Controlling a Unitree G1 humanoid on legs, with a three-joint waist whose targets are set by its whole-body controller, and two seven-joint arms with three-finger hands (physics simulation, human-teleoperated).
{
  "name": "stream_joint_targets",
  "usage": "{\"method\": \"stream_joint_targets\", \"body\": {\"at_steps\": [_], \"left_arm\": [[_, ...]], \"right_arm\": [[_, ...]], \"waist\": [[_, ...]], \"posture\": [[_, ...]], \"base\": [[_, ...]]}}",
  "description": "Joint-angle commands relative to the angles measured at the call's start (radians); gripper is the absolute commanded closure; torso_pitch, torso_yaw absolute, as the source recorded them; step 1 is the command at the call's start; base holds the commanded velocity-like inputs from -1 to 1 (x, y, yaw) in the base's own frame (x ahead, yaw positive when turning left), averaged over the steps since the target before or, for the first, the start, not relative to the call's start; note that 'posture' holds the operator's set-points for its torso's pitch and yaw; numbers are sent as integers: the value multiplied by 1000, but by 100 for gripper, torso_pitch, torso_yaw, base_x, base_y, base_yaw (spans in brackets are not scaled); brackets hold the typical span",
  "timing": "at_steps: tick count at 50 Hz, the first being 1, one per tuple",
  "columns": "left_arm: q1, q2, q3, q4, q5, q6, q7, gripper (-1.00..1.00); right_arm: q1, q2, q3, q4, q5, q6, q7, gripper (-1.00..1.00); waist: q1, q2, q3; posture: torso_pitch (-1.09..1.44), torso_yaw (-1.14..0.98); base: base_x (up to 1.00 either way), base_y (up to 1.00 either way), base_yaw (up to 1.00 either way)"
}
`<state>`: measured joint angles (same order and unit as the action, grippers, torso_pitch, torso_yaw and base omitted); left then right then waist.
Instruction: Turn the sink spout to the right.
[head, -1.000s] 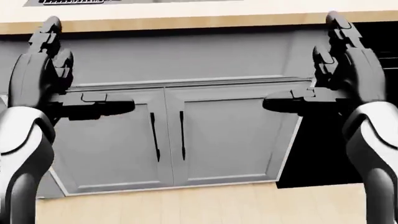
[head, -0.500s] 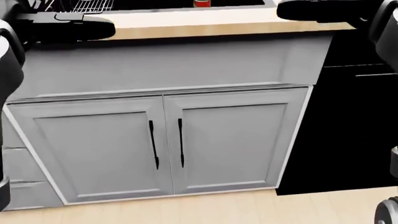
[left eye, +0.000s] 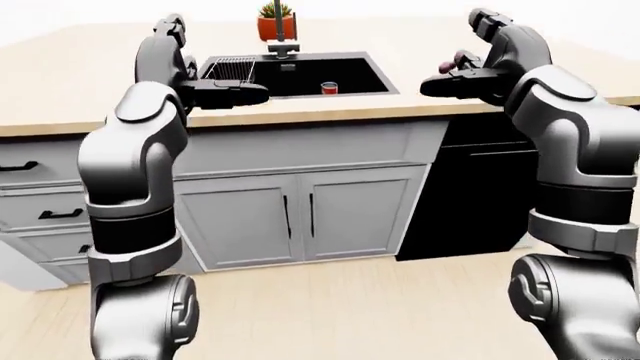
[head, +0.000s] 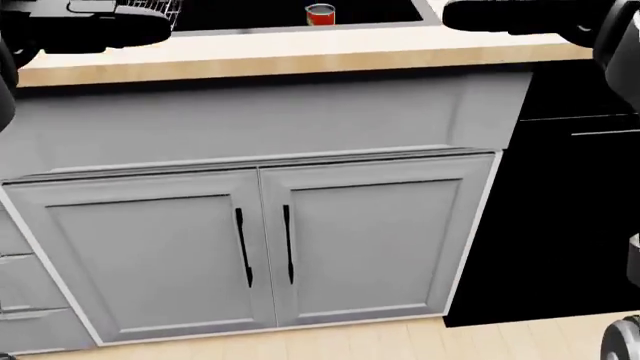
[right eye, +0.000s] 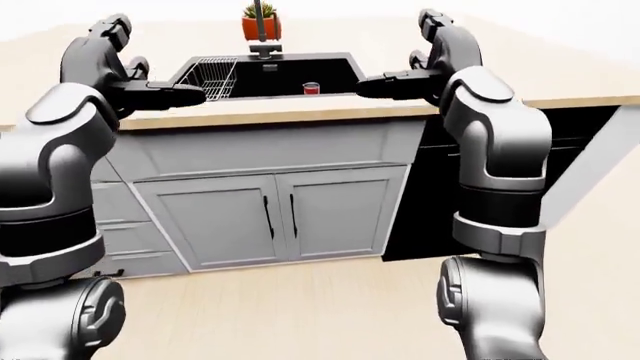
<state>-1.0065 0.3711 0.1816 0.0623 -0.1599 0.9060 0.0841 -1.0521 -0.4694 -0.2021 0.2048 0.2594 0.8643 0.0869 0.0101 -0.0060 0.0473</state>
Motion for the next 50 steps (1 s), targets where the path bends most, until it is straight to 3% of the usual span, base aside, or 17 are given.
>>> {"method": "stream_joint_targets", "body": {"at_steps": [1,8,12,15,17,19,24,27,28,29,31,40,42,44,45,46,50], "left_arm": [[-38,9,4,-37,1,-38,1,-100],[-35,10,5,-47,1,-34,1,-100],[-35,11,4,-48,2,-34,1,-100],[-37,13,5,-50,1,-30,0,-100],[-38,13,5,-49,2,-30,0,-100],[-40,12,4,-49,3,-31,0,-100],[-42,12,3,-47,5,-32,-1,-100],[-41,11,3,-44,6,-35,-2,-100],[-41,11,3,-45,6,-34,-2,-100],[-41,10,3,-44,6,-34,-2,-100],[-43,9,3,-39,7,-37,-2,-100],[-56,28,15,-14,3,-43,-4,-100],[-78,41,21,14,0,-50,-6,-100],[-79,45,22,27,-3,-59,-4,-100],[-75,46,21,21,-4,-57,-3,-100],[-74,49,22,22,-5,-58,-4,-100],[-86,68,30,78,-9,-91,-10,-100]], "right_arm": [[-38,-16,-15,-37,-1,-36,-2,-100],[-33,-14,-15,-46,1,-30,0,-100],[-34,-14,-15,-46,1,-29,1,-100],[-31,-13,-16,-48,1,-29,2,-100],[-30,-13,-15,-51,1,-28,2,-100],[-31,-13,-14,-49,1,-28,3,-100],[-37,-12,-10,-39,-2,-32,7,-100],[-40,-9,-8,-31,-5,-37,10,-100],[-39,-9,-7,-29,-7,-39,11,-100],[-42,-9,-7,-27,-7,-39,12,-100],[-44,-8,-7,-23,-9,-40,12,-100],[-33,-7,-12,-41,-7,-33,14,-100],[-30,-6,-11,-43,-7,-34,13,-100],[-28,-6,-13,-49,-6,-30,13,-100],[-29,-7,-14,-48,-5,-31,13,-100],[-27,-6,-13,-45,-5,-35,14,-100],[-27,-6,-13,-50,-5,-29,11,-100]], "waist": [[-3,2,-24],[-6,9,-21],[-12,34,-16],[-8,43,-28],[-13,67,-18],[-7,59,-27],[7,15,-13],[16,-45,-28],[19,-54,-37],[8,-44,-24],[7,-63,-10],[-18,15,-17],[-25,50,-25],[-29,109,-48],[-20,68,-34],[-27,89,-29],[-12,64,-37]], "posture": [[0,0],[0,0],[0,0],[0,0],[0,0],[0,0],[0,0],[0,0],[0,0],[0,0],[0,0],[0,0],[0,0],[0,0],[0,0],[0,0],[0,0]], "base": [[20,0,0],[21,0,0],[21,0,0],[22,0,0],[23,0,0],[27,0,0],[29,0,0],[35,0,0],[38,0,0],[38,0,0],[37,0,0],[37,0,0],[37,0,0],[38,0,0],[37,0,0],[38,0,0],[37,0,0]]}}
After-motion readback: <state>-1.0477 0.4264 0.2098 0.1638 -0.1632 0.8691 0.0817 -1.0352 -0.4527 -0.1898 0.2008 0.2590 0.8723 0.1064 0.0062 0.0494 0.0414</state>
